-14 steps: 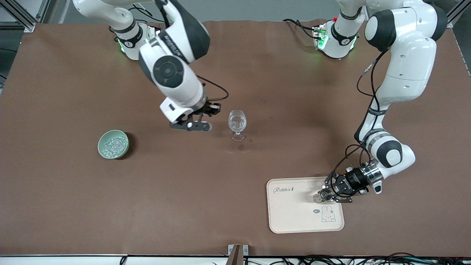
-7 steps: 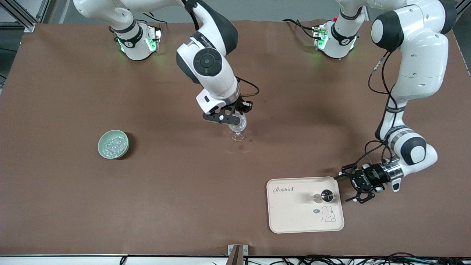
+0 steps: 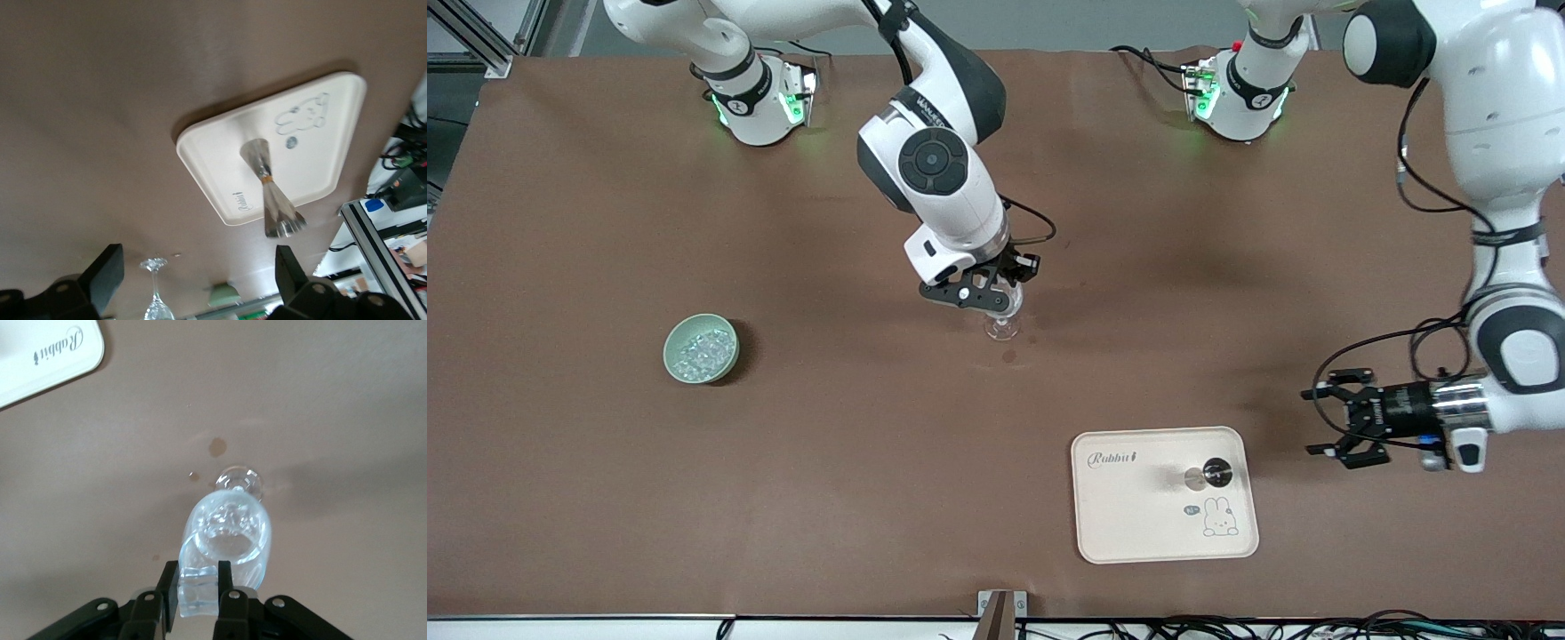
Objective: Pour wine and add ice with both arms
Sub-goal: 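Drop the ice cube into the glass with the right gripper while the left gripper withdraws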
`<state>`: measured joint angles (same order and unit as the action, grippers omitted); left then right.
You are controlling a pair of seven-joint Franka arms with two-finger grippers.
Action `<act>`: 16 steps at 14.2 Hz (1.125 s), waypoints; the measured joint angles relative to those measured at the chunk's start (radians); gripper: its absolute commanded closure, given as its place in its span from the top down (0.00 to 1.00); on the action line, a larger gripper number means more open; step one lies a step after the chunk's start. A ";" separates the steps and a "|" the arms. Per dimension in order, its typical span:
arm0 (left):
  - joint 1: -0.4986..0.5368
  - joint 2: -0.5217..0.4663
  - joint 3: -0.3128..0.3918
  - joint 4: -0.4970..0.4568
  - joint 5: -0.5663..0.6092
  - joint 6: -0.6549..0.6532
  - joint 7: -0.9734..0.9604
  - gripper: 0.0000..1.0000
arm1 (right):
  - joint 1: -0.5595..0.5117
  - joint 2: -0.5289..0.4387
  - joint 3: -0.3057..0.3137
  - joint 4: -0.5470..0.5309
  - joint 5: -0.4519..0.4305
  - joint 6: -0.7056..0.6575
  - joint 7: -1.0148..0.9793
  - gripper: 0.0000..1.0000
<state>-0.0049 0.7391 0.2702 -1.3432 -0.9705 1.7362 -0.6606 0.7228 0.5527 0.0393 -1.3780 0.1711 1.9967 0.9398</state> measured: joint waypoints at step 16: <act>-0.024 -0.495 -0.124 0.086 0.649 -0.133 0.470 1.00 | 0.004 0.004 0.001 0.003 -0.017 -0.053 0.000 0.33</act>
<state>-0.0284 0.2445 0.1464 -1.2576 -0.3216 1.6030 -0.1907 0.7271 0.5565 0.0405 -1.3754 0.1537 1.9433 0.9399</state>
